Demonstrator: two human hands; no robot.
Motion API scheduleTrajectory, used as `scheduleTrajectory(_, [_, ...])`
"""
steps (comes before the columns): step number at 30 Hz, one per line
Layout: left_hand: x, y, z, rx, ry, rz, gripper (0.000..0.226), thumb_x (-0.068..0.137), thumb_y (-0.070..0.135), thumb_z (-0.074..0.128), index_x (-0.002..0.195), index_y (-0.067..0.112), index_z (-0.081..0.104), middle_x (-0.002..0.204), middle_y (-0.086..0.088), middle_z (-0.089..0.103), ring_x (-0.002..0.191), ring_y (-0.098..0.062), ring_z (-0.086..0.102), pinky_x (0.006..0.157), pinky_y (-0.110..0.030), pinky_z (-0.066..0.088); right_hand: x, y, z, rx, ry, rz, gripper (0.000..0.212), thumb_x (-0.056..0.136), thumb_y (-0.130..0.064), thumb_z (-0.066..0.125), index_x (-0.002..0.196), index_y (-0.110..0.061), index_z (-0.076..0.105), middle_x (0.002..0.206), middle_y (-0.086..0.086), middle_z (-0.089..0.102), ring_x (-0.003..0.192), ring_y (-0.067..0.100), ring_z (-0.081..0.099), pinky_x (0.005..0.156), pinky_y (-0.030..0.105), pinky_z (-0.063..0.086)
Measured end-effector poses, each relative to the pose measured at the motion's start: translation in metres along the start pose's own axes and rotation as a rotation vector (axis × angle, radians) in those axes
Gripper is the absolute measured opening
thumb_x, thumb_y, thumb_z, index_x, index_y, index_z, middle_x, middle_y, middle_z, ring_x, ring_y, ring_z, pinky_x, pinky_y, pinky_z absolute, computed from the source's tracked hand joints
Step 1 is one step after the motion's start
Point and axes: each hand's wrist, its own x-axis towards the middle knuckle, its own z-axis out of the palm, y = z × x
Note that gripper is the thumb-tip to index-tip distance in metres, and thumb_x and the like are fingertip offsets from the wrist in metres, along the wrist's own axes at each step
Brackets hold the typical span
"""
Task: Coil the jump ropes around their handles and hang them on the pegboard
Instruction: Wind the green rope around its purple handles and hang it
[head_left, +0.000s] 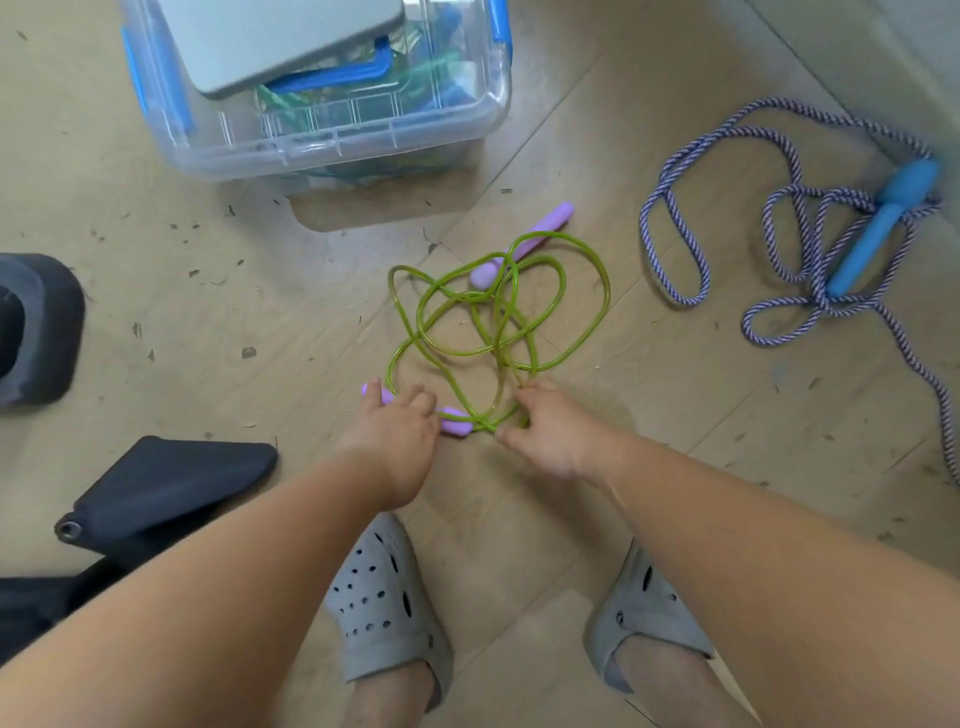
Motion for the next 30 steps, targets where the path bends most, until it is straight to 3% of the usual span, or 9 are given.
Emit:
scheduleTrajectory(4, [-0.027,0.000,-0.013,-0.669,0.262,-0.104,0.031,0.086,0.016,0.062,0.117,0.016,0.066,0.113,0.004,0.063,0.112,-0.024,0.062,0.094,-0.035,0.046,-0.030,-0.006,-0.020,0.321,0.275,0.134,0.019,0.083,-0.018,0.070,0.099,-0.008,0.076,0.093,0.012,0.074,0.084,0.024,0.066,0.080,0.035,0.052])
scheduleTrajectory(7, [-0.077,0.017,-0.045,-1.064,0.454,-0.230,0.005,0.083,0.008,0.073,0.082,0.009,0.068,0.059,0.026,0.058,0.079,0.015,0.061,0.079,-0.029,0.046,-0.078,-0.023,-0.036,0.675,0.405,0.139,0.010,0.076,-0.002,0.068,0.069,-0.009,0.069,0.062,0.003,0.061,0.057,0.013,0.053,0.060,0.033,0.049])
scheduleTrajectory(9, [-0.117,0.032,-0.076,-1.321,0.521,-0.351,0.028,0.083,0.000,0.074,0.066,0.000,0.052,0.046,0.025,0.052,0.058,0.019,0.053,0.064,-0.015,0.038,-0.121,-0.036,-0.047,0.874,0.421,0.139,0.017,0.078,0.001,0.066,0.072,-0.014,0.065,0.067,-0.001,0.052,0.056,0.012,0.049,0.052,0.031,0.049])
scheduleTrajectory(11, [-0.159,0.043,-0.102,-1.447,0.627,-0.404,0.042,0.081,-0.002,0.075,0.065,0.009,0.038,0.046,0.013,0.041,0.047,0.003,0.044,0.060,-0.017,0.033,-0.172,-0.049,-0.060,0.925,0.412,0.109,0.014,0.081,-0.006,0.064,0.080,-0.020,0.064,0.069,-0.004,0.044,0.057,0.013,0.041,0.050,0.029,0.040])
scheduleTrajectory(14, [-0.227,0.055,-0.140,-1.486,0.673,-0.444,0.040,0.080,-0.002,0.070,0.076,0.018,0.036,0.063,0.004,0.032,0.055,-0.009,0.028,0.057,-0.027,0.032,-0.259,-0.071,-0.084,0.903,0.392,0.043,0.014,0.082,-0.014,0.062,0.086,-0.026,0.067,0.073,-0.006,0.049,0.057,0.010,0.039,0.054,0.028,0.033])
scheduleTrajectory(18, [-0.326,0.070,-0.197,-1.487,0.666,-0.425,0.038,0.086,-0.001,0.062,0.097,0.034,0.052,0.068,0.002,0.036,0.057,-0.011,0.039,0.060,-0.027,0.038,-0.386,-0.108,-0.131,0.863,0.424,-0.031,0.016,0.089,-0.008,0.065,0.090,-0.023,0.070,0.077,-0.014,0.057,0.057,0.005,0.044,0.058,0.022,0.038])
scheduleTrajectory(23, [-0.445,0.086,-0.266,-1.352,0.677,-0.457,0.019,0.089,0.009,0.064,0.089,0.028,0.062,0.070,-0.001,0.056,0.069,-0.018,0.053,0.064,-0.032,0.042,-0.542,-0.154,-0.189,0.790,0.428,-0.152,0.016,0.086,-0.017,0.069,0.086,-0.033,0.072,0.078,-0.019,0.063,0.071,0.008,0.054,0.075,0.033,0.050])
scheduleTrajectory(26, [-0.510,0.098,-0.302,-1.317,0.714,-0.451,0.013,0.089,0.011,0.065,0.081,0.020,0.061,0.074,-0.004,0.064,0.075,-0.022,0.059,0.064,-0.030,0.043,-0.633,-0.177,-0.220,0.772,0.494,-0.258,0.015,0.090,-0.012,0.068,0.087,-0.027,0.071,0.067,-0.021,0.056,0.063,0.009,0.045,0.062,0.017,0.041])
scheduleTrajectory(30, [-0.585,0.114,-0.344,-1.418,0.804,-0.519,0.010,0.089,0.014,0.062,0.083,0.023,0.059,0.079,-0.003,0.062,0.075,-0.028,0.060,0.069,-0.042,0.053,-0.741,-0.195,-0.257,0.663,0.611,-0.397,0.015,0.089,-0.010,0.067,0.087,-0.024,0.068,0.059,-0.022,0.052,0.056,0.006,0.039,0.053,0.014,0.034])
